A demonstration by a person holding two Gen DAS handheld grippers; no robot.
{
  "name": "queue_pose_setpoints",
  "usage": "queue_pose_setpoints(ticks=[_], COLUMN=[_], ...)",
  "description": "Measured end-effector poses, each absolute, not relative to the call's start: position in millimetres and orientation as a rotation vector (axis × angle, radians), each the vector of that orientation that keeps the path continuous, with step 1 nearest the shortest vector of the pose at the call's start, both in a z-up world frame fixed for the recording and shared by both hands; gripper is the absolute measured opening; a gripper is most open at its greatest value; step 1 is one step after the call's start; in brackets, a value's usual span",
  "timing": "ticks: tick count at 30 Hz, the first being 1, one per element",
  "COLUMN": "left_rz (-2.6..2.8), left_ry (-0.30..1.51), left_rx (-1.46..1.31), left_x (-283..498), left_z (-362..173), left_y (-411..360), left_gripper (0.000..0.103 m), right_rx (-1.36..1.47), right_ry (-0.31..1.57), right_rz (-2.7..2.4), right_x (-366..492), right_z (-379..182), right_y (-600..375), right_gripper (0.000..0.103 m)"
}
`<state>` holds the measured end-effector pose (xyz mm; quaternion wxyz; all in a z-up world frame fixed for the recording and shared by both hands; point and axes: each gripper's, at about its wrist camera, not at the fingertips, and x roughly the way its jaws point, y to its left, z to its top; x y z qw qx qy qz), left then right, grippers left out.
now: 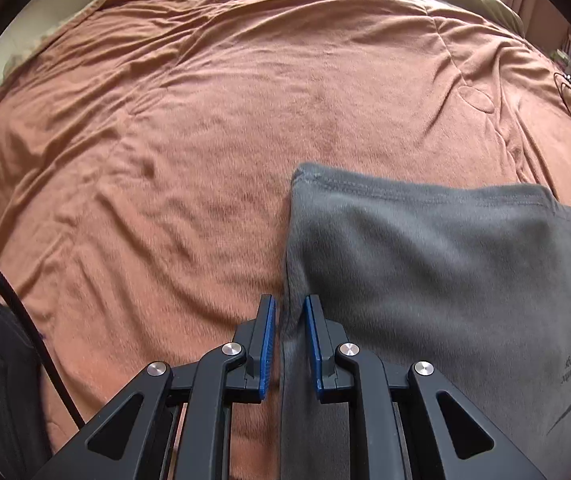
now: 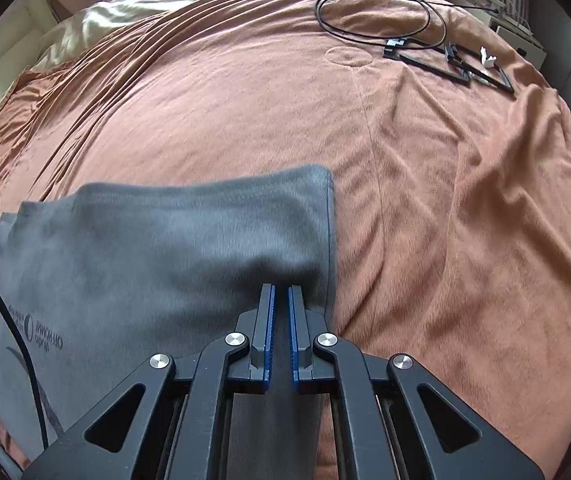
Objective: Fold small clothes
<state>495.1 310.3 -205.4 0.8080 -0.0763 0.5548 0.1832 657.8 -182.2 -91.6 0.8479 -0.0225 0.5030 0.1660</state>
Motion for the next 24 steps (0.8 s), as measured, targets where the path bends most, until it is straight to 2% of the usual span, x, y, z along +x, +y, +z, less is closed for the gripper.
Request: queue_pose_setpoints(ticks=[9, 15, 24], left_rz=[0.445, 0.421, 0.358], left_ry=[1.191, 1.144, 1.139], left_rx=[-0.177, -0.176, -0.213], left_x=[517.2, 497.0, 456.9], left_z=[-200.5, -174.9, -155.5], left_y=[322.4, 315.6, 295.3], left_gripper=[0.017, 0.017, 0.017], right_rx=[-0.039, -0.038, 0.038], right_ry=[1.065, 1.045, 1.071], right_rz=[0.250, 0.286, 0.364], right_x=[681.4, 661.5, 618.1], right_z=[-96.0, -79.3, -54.7], right_y=[-171.7, -179.5, -204.7], right_gripper=[0.001, 0.006, 0.006])
